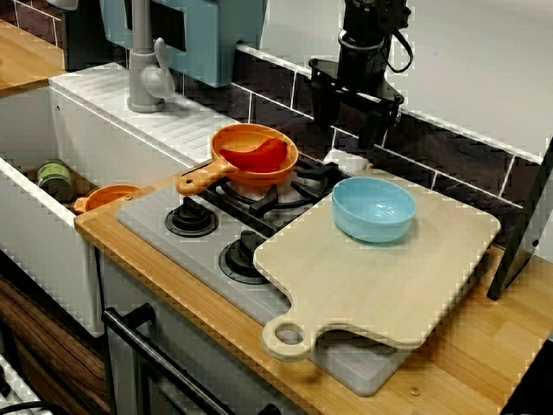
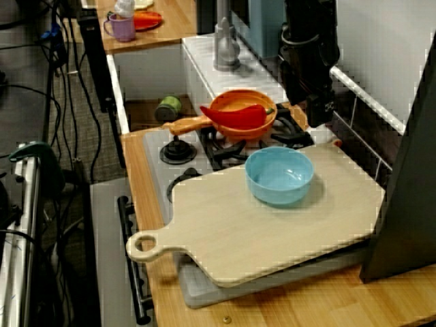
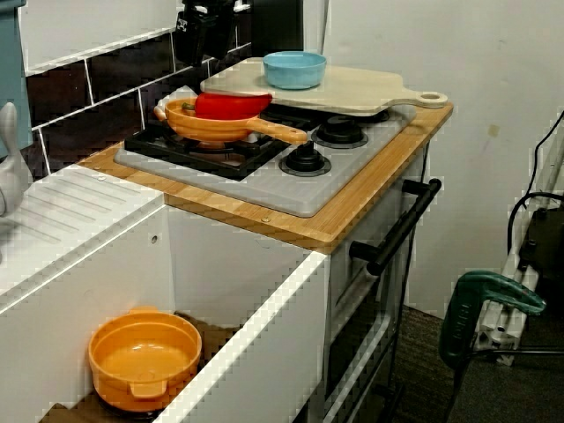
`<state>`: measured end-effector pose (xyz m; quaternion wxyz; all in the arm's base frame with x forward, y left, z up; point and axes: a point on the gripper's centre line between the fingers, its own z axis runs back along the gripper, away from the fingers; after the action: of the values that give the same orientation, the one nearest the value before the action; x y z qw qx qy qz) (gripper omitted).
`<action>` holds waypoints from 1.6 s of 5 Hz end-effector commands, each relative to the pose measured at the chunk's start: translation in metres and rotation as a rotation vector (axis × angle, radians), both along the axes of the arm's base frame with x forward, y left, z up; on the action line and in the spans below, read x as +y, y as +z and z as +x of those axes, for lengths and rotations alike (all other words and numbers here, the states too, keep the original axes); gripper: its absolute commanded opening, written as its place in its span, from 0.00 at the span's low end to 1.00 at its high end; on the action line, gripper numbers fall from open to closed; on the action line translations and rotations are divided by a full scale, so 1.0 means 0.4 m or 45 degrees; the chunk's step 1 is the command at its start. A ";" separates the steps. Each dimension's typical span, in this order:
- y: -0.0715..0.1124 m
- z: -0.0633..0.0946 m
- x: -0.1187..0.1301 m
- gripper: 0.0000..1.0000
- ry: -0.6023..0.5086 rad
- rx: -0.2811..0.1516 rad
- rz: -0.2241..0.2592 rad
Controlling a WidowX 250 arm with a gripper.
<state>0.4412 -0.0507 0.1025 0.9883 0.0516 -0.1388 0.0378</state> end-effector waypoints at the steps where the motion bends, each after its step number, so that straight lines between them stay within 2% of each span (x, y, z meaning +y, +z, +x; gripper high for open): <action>1: 0.000 0.000 0.000 1.00 0.000 0.000 0.000; 2: 0.010 -0.013 0.011 1.00 -0.004 0.027 0.006; 4: 0.050 -0.021 0.053 1.00 0.013 0.057 -0.015; 5: 0.055 -0.020 0.073 1.00 0.036 0.083 -0.028; 6: 0.077 -0.018 0.093 1.00 0.030 0.130 -0.052; 7: 0.093 -0.020 0.114 1.00 0.014 0.151 -0.061; 8: 0.098 -0.027 0.133 1.00 0.001 0.150 -0.061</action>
<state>0.4275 0.0015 0.1125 0.9979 0.0314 -0.0412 0.0378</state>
